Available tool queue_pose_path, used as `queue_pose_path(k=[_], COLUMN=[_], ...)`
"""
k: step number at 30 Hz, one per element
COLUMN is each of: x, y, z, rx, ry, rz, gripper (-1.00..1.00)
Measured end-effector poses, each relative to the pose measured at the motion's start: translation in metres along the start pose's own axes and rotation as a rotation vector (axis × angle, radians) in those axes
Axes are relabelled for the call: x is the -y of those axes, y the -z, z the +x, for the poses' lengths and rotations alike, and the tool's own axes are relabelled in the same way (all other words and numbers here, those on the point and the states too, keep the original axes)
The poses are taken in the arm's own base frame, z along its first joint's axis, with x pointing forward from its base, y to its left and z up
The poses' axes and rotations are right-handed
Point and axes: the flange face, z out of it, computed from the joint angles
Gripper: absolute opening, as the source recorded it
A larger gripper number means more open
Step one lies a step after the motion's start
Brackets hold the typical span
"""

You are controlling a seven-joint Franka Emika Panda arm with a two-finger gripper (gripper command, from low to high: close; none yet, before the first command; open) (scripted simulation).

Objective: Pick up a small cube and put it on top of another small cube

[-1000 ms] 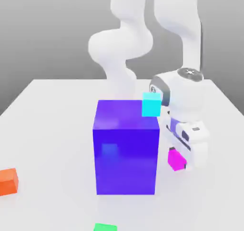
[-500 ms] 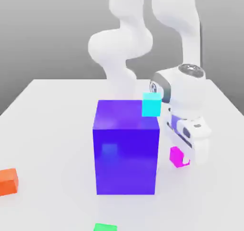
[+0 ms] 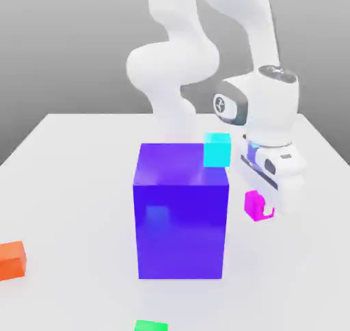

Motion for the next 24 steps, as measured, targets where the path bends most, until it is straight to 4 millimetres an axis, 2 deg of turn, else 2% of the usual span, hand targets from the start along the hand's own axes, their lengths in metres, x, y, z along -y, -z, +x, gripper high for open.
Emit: queue_pose_path(k=[8, 10, 12, 15, 17, 19, 22, 23, 24], x=[-0.139, -0.174, -0.212, -0.266, -0.302, -0.315, -0.318, -0.318, -0.318], y=[0.039, 0.050, 0.052, 0.045, 0.040, 0.024, -0.018, -0.030, -0.030], z=[0.017, 0.014, 0.003, -0.021, -0.044, -0.057, -0.062, -0.062, -0.062], rx=[-0.009, -0.014, -0.010, 0.004, 0.010, 0.020, 0.023, 0.023, 0.023], ry=[-0.400, -0.496, -0.633, -0.865, -1.029, -1.113, -1.136, -1.139, -1.139], rz=[-0.031, -0.033, -0.022, 0.002, 0.015, 0.016, 0.016, 0.016, 0.016], gripper=[-1.00, -1.00, -1.00, -1.00, -1.00, -1.00, -1.00, 1.00, 1.00])
